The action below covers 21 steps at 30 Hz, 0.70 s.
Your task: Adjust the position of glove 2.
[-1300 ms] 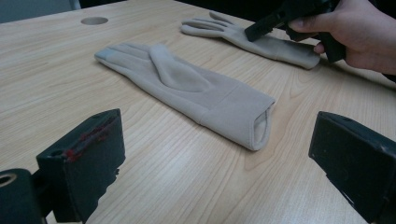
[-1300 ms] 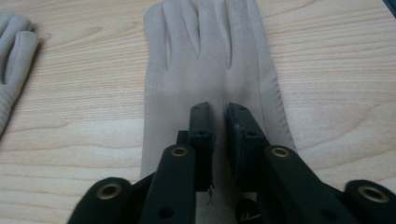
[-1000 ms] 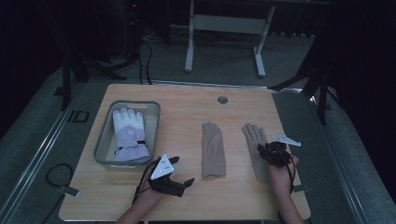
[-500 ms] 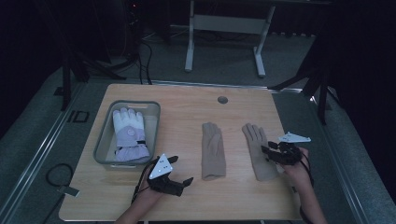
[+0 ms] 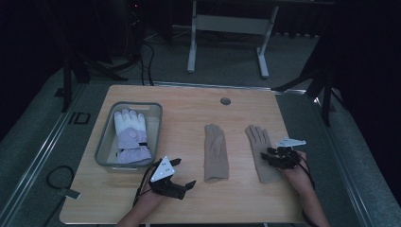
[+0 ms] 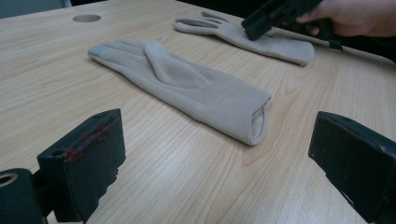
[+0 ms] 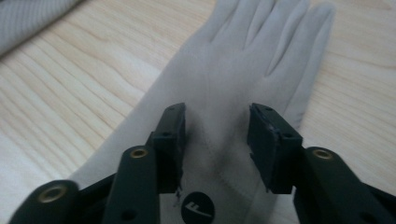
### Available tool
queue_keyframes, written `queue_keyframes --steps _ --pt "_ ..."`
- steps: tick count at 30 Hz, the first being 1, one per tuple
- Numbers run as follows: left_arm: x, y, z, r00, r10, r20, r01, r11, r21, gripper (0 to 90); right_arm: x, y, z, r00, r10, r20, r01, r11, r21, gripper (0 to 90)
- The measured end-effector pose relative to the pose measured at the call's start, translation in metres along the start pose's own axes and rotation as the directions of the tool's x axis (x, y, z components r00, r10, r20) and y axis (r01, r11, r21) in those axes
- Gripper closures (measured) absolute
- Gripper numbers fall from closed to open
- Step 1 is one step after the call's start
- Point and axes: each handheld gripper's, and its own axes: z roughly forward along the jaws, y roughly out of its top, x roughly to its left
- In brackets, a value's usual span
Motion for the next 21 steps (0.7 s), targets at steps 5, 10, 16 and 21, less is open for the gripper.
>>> queue_keyframes --steps 5,10,16,21 --pt "-0.001 0.000 0.000 1.0000 0.003 -0.005 -0.003 1.0000 0.004 3.9 0.006 0.001 0.000 0.9975 0.058 0.041 -0.058 0.998 -0.007 81.4" --pt "-0.001 0.000 0.000 1.0000 0.001 -0.008 -0.001 1.0000 0.001 3.9 0.016 0.003 -0.001 0.9847 0.143 0.100 -0.141 0.990 -0.024 84.0" --pt "-0.001 0.001 0.000 1.0000 0.000 -0.009 0.000 1.0000 -0.003 3.9 0.030 0.016 -0.008 0.9650 0.223 0.139 -0.218 0.975 -0.045 84.0" --pt "-0.001 0.001 -0.001 0.9999 0.000 -0.010 -0.001 1.0000 -0.005 3.9 0.041 0.030 -0.016 0.9485 0.270 0.166 -0.258 0.962 -0.087 84.0"
